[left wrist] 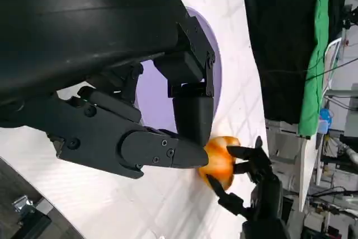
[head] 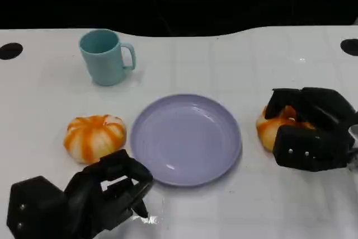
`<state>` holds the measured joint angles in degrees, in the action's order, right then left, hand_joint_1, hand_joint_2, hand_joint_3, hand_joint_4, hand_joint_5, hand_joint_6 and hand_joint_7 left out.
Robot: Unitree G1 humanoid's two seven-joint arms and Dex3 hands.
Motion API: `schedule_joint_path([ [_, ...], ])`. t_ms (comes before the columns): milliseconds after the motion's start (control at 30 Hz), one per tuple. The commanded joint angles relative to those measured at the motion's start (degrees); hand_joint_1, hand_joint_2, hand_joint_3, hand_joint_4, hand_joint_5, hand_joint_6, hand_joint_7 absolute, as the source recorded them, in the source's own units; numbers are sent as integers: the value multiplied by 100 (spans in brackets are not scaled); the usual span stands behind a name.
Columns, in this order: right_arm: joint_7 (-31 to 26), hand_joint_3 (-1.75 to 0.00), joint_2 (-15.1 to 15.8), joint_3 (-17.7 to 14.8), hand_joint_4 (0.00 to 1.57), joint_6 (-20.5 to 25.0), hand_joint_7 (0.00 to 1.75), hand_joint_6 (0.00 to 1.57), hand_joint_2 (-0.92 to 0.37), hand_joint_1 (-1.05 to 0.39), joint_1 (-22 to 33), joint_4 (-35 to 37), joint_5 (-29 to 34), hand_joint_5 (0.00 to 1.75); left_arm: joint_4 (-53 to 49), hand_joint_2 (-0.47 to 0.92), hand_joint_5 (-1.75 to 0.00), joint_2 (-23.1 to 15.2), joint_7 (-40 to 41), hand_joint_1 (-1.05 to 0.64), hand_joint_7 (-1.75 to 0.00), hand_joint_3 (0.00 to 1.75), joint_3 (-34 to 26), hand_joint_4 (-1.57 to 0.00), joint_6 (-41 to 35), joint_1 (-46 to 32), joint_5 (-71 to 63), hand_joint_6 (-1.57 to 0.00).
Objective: Grasp the bread from the table and place it into the plate.
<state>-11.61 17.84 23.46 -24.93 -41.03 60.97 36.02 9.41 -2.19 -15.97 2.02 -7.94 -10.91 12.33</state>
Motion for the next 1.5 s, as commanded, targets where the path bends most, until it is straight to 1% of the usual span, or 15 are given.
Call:
schedule_joint_path([
  [33, -256, -92, 3, -117, 84, -130, 151, 76, -54, 3, -88, -79, -118, 175, -80, 92, -175, -59, 6, -49, -139, 29, -76, -71, 65, -31, 18, -72],
  [100, -411, -91, -9, -138, 87, -234, 155, 76, -53, 5, -88, -98, -115, 175, -97, 92, -175, -70, 8, -50, -140, 29, -75, -72, 82, -17, -7, -73],
  [133, -524, -88, -9, -135, 87, -292, 165, 72, -53, 6, -89, -108, -95, 175, -104, 92, -175, -77, 3, -50, -140, 30, -69, -71, 97, -16, -20, -72],
  [167, -582, -87, -2, -132, 87, -337, 169, 71, -53, 7, -100, -125, -87, 175, -104, 92, -175, -75, 6, -50, -140, 30, -69, -71, 83, -16, -17, -72],
  [333, -609, -86, 23, -213, 87, -544, 174, 69, -50, 12, -143, -332, -211, 175, -105, 91, -175, -62, 11, -49, -140, 30, -64, -72, 37, -13, 8, -72],
  [367, -606, -91, 33, -229, 88, -605, 174, 71, -47, 14, -145, -397, -234, 175, -100, 91, -175, -65, 12, -49, -140, 30, -59, -71, 36, -16, 2, -72],
  [467, -416, -100, 11, -346, 89, -738, 174, 72, -45, 14, -157, -622, -414, 175, -87, 91, -175, -64, 10, -49, -140, 31, -43, -71, 85, -37, -20, -72],
  [567, -190, -118, -21, -428, 89, -801, 175, 72, -37, 11, -159, -858, -564, 175, -69, 91, -175, -59, 5, -50, -139, 31, -32, -72, 92, -57, -18, -72],
  [667, 17, -125, -92, -474, 90, -911, 175, 73, -35, 10, -154, -1103, -702, 175, -24, 90, -175, -48, 40, -50, -139, 31, -19, -72, 16, -70, -19, -73],
  [767, 239, -127, -198, -486, 90, -916, 175, 73, -34, 7, -120, -1333, -789, 175, -29, 90, -175, -38, 37, -50, -139, 30, 0, -72, 39, -73, -25, -74],
  [867, 408, -131, -339, -445, 92, -908, 175, 74, -32, 6, -87, -1515, -788, 175, -43, 90, -175, -26, 28, -50, -138, 30, 19, -74, 101, -74, -41, -75],
  [967, 599, -141, -510, -368, 95, -970, 175, 74, -29, 4, -79, -1604, -764, 175, -47, 90, -175, -10, 13, -51, -138, 30, 23, -75, 144, -84, -51, -75],
  [1033, 636, -144, -589, -322, 95, -975, 175, 75, -26, 2, -82, -1622, -702, 175, -46, 90, -175, -1, 17, -52, -138, 30, 27, -75, 139, -86, -61, -75],
  [1233, 641, -146, -846, -98, 95, -1131, 173, 76, -24, 0, -221, -1345, -534, 175, -11, 91, -175, 8, 50, -51, -138, 31, 36, -76, 120, -100, -89, -75],
  [1500, 527, -145, -1083, 160, 98, -1153, 172, 77, -24, -5, -364, -912, -251, 175, 56, 91, -175, 38, 92, -50, -138, 31, 48, -75, 40, -121, -107, -75],
])
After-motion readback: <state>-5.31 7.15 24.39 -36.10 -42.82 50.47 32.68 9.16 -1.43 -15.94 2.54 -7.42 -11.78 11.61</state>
